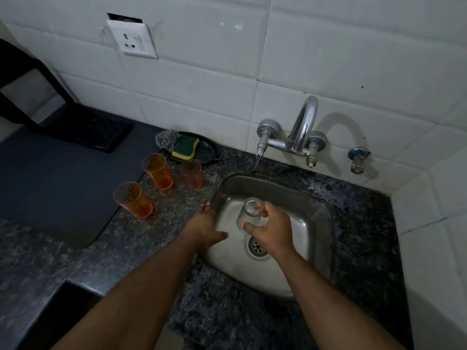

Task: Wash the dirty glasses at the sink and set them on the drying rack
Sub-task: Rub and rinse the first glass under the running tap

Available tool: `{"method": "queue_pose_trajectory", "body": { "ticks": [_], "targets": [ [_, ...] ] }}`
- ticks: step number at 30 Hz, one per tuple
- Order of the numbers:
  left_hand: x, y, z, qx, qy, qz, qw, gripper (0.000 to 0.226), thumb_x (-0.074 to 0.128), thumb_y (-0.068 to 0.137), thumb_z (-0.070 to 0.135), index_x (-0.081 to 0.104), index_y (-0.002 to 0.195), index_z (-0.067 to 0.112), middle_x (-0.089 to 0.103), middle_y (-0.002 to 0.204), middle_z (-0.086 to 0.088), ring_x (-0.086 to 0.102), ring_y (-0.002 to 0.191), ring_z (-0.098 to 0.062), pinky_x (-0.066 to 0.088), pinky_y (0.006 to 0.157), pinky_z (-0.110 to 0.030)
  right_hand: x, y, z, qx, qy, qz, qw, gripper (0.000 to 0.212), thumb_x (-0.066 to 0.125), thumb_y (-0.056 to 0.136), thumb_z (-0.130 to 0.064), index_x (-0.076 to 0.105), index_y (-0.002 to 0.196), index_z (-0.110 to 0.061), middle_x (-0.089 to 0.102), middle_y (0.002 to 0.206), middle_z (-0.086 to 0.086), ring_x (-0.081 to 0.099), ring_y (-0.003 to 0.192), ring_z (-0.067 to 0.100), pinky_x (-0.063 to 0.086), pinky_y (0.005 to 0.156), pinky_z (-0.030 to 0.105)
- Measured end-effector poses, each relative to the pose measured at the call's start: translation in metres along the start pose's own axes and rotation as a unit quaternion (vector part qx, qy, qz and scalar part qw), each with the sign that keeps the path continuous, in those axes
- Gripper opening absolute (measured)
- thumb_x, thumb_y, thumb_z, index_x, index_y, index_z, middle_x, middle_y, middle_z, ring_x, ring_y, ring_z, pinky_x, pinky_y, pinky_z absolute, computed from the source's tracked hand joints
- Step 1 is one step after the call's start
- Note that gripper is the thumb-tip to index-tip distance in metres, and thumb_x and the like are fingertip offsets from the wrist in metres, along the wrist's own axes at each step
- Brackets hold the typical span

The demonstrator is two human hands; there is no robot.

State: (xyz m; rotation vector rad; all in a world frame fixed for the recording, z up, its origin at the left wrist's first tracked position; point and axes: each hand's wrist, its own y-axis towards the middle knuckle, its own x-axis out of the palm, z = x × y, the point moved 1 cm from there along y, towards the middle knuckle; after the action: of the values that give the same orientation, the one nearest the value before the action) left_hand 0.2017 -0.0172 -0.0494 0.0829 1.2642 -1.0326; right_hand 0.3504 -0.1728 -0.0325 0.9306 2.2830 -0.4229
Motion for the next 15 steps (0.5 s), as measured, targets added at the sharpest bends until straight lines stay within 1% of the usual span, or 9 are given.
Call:
{"method": "queue_pose_trajectory", "body": {
  "ticks": [2, 3, 5, 6, 7, 9, 11, 13, 15],
  "targets": [
    [-0.003, -0.016, -0.009, 0.029, -0.031, 0.043, 0.998, 0.094, 0.078, 0.083, 0.041, 0.032, 0.159, 0.011, 0.041, 0.16, -0.013, 0.042, 0.146, -0.03, 0.038, 0.115, -0.033, 0.004, -0.003, -0.009, -0.017, -0.002, -0.01, 1.0, 0.056, 0.076, 0.052, -0.066, 0.064, 0.096, -0.034, 0.066, 0.095, -0.012, 0.061, 0.09, 0.01, 0.052, 0.077, 0.034],
    [-0.003, -0.024, -0.013, 0.041, -0.042, 0.059, 0.996, 0.082, 0.076, 0.082, 0.039, 0.043, 0.153, 0.015, 0.054, 0.15, -0.011, 0.053, 0.136, -0.029, 0.044, 0.107, -0.033, 0.006, -0.005, -0.013, -0.024, -0.001, -0.015, 1.0, 0.058, 0.075, 0.051, -0.067, 0.066, 0.097, -0.033, 0.067, 0.094, -0.012, 0.062, 0.089, 0.01, 0.052, 0.076, 0.033],
    [-0.007, -0.044, -0.03, 0.044, -0.056, 0.087, 0.994, 0.058, 0.064, 0.077, 0.046, 0.065, 0.129, 0.022, 0.073, 0.116, -0.006, 0.069, 0.107, -0.026, 0.053, 0.085, -0.033, 0.015, -0.009, -0.031, -0.042, -0.004, -0.033, 0.999, 0.058, 0.075, 0.049, -0.066, 0.067, 0.094, -0.03, 0.067, 0.089, -0.011, 0.061, 0.082, 0.009, 0.051, 0.071, 0.032],
    [-0.009, -0.051, -0.036, 0.039, -0.063, 0.1, 0.992, 0.051, 0.06, 0.075, 0.048, 0.07, 0.117, 0.022, 0.076, 0.102, -0.004, 0.072, 0.095, -0.025, 0.055, 0.077, -0.035, 0.018, -0.011, -0.037, -0.046, -0.003, -0.042, 0.998, 0.054, 0.077, 0.05, -0.063, 0.067, 0.091, -0.03, 0.066, 0.085, -0.011, 0.06, 0.077, 0.008, 0.051, 0.067, 0.032],
    [-0.011, -0.061, -0.046, 0.024, -0.071, 0.111, 0.991, 0.044, 0.061, 0.074, 0.047, 0.072, 0.108, 0.021, 0.076, 0.094, -0.003, 0.072, 0.088, -0.024, 0.056, 0.073, -0.036, 0.025, -0.014, -0.048, -0.052, 0.001, -0.058, 0.997, 0.05, 0.08, 0.05, -0.06, 0.066, 0.087, -0.029, 0.065, 0.079, -0.011, 0.058, 0.071, 0.007, 0.051, 0.064, 0.034],
    [-0.017, -0.08, -0.068, -0.006, -0.074, 0.115, 0.991, 0.032, 0.066, 0.075, 0.039, 0.073, 0.101, 0.021, 0.076, 0.091, 0.0, 0.072, 0.085, -0.023, 0.056, 0.073, -0.036, 0.042, -0.02, -0.068, -0.068, 0.002, -0.089, 0.994, 0.048, 0.083, 0.05, -0.058, 0.065, 0.082, -0.028, 0.064, 0.071, -0.011, 0.058, 0.064, 0.006, 0.053, 0.062, 0.038],
    [-0.021, -0.092, -0.087, -0.026, -0.072, 0.105, 0.992, 0.021, 0.07, 0.079, 0.033, 0.074, 0.098, 0.023, 0.076, 0.09, 0.004, 0.07, 0.084, -0.017, 0.057, 0.075, -0.034, 0.057, -0.025, -0.084, -0.089, -0.002, -0.127, 0.988, 0.051, 0.082, 0.049, -0.062, 0.066, 0.083, -0.028, 0.067, 0.073, -0.012, 0.061, 0.067, 0.004, 0.056, 0.064, 0.039],
    [-0.03, -0.104, -0.114, -0.045, -0.071, 0.114, 0.99, 0.012, 0.07, 0.081, 0.031, 0.073, 0.089, 0.023, 0.073, 0.082, 0.007, 0.068, 0.077, -0.014, 0.056, 0.071, -0.035, 0.08, -0.029, -0.108, -0.118, -0.007, -0.165, 0.979, 0.055, 0.082, 0.048, -0.066, 0.067, 0.087, -0.028, 0.07, 0.08, -0.013, 0.066, 0.074, 0.004, 0.059, 0.069, 0.039],
    [-0.041, -0.115, -0.144, -0.061, -0.07, 0.137, 0.986, 0.011, 0.069, 0.08, 0.03, 0.073, 0.086, 0.022, 0.071, 0.077, 0.007, 0.068, 0.073, -0.014, 0.056, 0.068, -0.035, 0.106, -0.033, -0.135, -0.147, -0.01, -0.197, 0.969, 0.059, 0.082, 0.048, -0.067, 0.069, 0.091, -0.029, 0.072, 0.085, -0.015, 0.068, 0.079, 0.002, 0.06, 0.072, 0.037]
  ]
}}
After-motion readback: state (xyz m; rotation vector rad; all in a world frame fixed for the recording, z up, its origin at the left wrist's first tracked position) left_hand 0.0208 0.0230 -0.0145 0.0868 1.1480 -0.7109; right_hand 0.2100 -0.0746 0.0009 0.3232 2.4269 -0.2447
